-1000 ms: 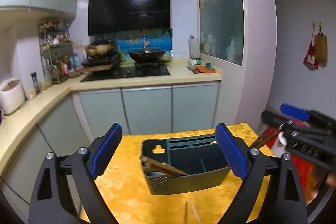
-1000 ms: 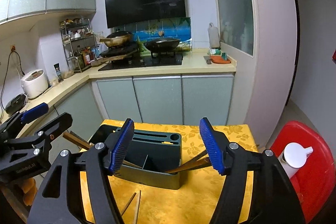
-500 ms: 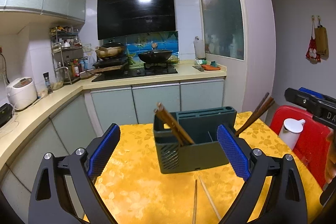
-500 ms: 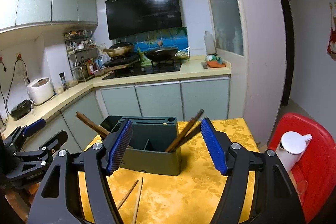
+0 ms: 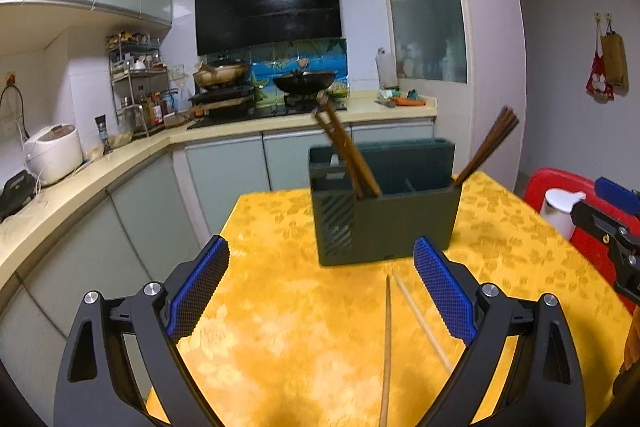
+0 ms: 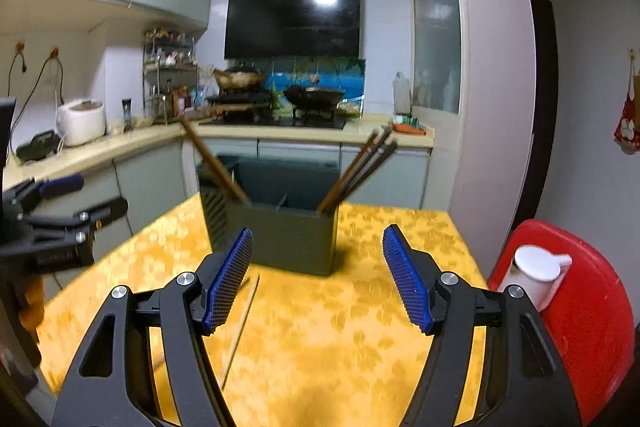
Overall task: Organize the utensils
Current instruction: 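Move both open tools back toward the remaining wooden chopsticks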
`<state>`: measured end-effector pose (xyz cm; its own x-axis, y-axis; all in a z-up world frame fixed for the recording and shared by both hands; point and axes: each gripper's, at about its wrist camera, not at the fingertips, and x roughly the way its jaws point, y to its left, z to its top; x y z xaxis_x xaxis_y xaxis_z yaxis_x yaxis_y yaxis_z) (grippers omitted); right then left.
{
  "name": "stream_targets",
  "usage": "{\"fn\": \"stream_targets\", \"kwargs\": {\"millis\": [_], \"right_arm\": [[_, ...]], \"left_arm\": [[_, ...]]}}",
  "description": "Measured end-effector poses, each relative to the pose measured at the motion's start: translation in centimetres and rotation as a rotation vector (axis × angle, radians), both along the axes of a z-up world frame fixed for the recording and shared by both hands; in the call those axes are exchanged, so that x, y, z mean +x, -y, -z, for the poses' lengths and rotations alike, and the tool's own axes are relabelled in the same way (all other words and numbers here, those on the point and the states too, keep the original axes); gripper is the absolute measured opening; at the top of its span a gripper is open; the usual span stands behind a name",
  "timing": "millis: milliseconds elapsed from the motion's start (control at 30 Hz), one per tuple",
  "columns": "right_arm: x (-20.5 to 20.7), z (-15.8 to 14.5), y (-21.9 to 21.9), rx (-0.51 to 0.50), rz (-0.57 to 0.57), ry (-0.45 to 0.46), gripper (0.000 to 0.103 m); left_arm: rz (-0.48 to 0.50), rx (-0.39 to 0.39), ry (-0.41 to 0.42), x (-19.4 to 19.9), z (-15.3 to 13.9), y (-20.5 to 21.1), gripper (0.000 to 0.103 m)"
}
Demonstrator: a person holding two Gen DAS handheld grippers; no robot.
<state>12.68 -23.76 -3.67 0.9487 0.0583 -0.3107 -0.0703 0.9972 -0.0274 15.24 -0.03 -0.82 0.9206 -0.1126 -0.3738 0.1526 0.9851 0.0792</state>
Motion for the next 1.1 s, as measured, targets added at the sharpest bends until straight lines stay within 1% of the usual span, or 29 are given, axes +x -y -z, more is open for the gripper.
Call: {"fn": "stream_targets", "kwargs": {"millis": [167,500,633,767,900,1000,1067,1100], "right_arm": [[-1.1,2.1,-0.2,-0.006,0.016,-0.016,0.065],[-1.1,3.8,-0.1,0.010,0.016,-0.066,0.065],[-1.0,4.4,-0.4,0.005,0.012,-0.086,0.065],[-1.0,5.0,-0.7,-0.005,0.005,-0.099,0.065],[-0.8,5.4,-0.6,-0.003,0.008,-0.112,0.065],[-0.6,5.7,-0.6,0.003,0.006,-0.127,0.066],[-0.5,6.0,-0.6,0.004,0.005,-0.136,0.066],[-0.5,6.1,-0.7,0.005,0.003,-0.141,0.065]], "left_arm": [[-0.018,0.011,-0.013,-1.4,2.2,-0.7,0.090],[-0.006,-0.004,-0.085,-2.6,5.1,-2.3,0.090],[0.023,0.020,-0.124,-3.4,6.8,-2.0,0.090],[0.067,0.053,-0.184,-4.2,8.7,-1.5,0.090],[0.121,0.062,-0.252,-5.6,10.6,-1.2,0.090],[0.158,0.062,-0.281,-6.3,11.4,-0.9,0.090],[0.180,0.062,-0.291,-6.8,11.7,-0.6,0.085],[0.190,0.068,-0.295,-7.0,11.9,-0.4,0.079]]}}
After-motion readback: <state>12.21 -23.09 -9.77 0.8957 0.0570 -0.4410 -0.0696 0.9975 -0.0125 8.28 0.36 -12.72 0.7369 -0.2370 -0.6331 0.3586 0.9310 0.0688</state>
